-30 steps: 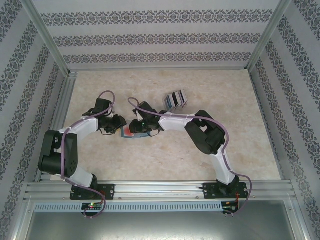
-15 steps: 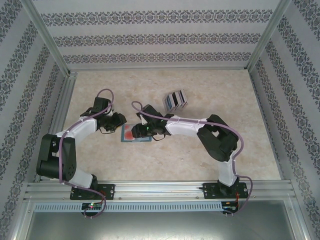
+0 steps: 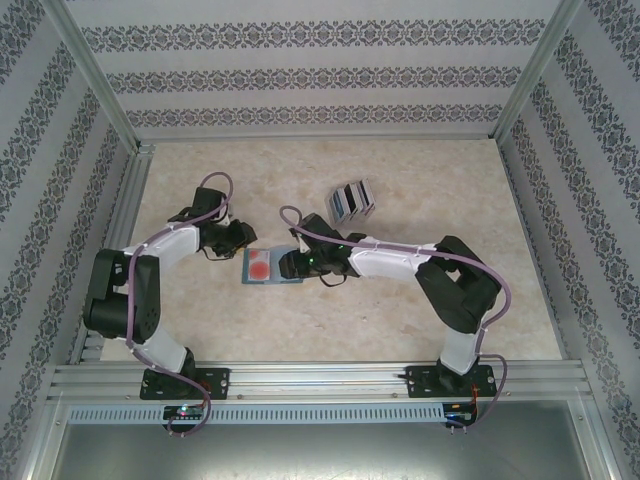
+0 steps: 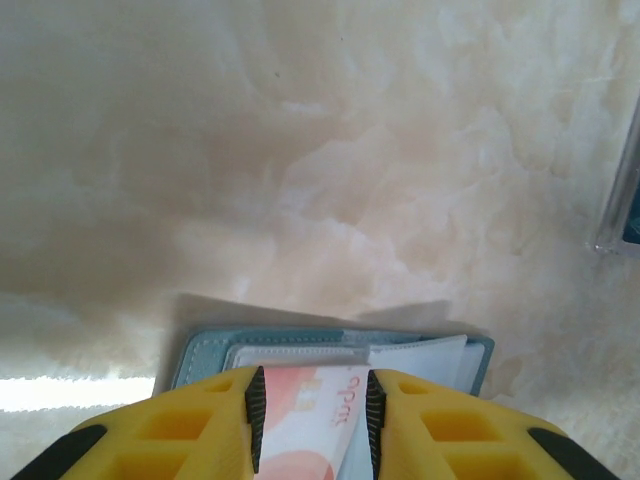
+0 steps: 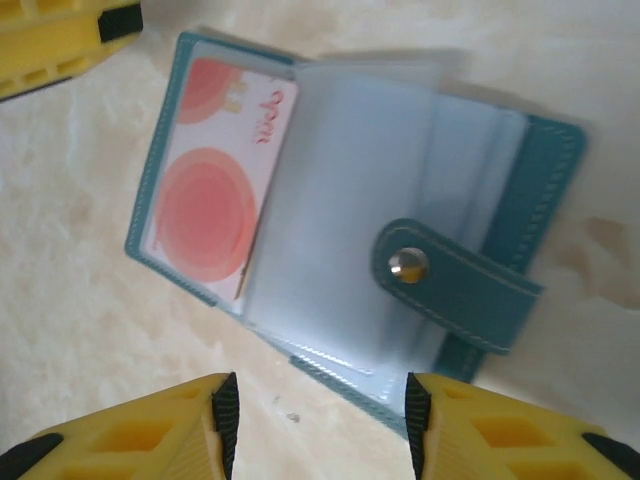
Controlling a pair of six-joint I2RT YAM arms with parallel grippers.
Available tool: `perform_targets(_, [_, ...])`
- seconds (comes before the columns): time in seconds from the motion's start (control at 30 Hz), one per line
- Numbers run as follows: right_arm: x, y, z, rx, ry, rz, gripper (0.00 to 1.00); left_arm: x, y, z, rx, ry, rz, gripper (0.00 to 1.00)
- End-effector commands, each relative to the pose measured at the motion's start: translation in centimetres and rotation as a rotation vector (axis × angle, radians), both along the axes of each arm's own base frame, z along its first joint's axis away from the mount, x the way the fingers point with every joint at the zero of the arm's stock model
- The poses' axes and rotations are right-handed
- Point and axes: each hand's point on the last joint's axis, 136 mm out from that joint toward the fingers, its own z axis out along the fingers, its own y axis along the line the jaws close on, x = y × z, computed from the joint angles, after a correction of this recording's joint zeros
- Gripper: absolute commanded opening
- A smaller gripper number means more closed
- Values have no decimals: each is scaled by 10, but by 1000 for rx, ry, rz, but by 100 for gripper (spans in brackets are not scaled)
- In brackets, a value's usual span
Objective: Put the credit cards into the card holder
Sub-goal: Rotate the card holder at the center of the table.
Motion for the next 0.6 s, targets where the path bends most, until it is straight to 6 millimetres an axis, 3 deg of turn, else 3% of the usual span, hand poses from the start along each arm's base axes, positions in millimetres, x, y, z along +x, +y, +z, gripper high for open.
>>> perform_targets(0.0, [12,-17,11,7,-47,-59,50,18,-3,4,-7,-21,-37,35])
perform_targets(0.33, [28,-69,14,10,-48,-185,48,40,-14,-6,-23,16,-94,35])
perform_targets(0.57, [36,-100,20,28,-57,-269,43,22,-16,-27,-11,84,-133,34])
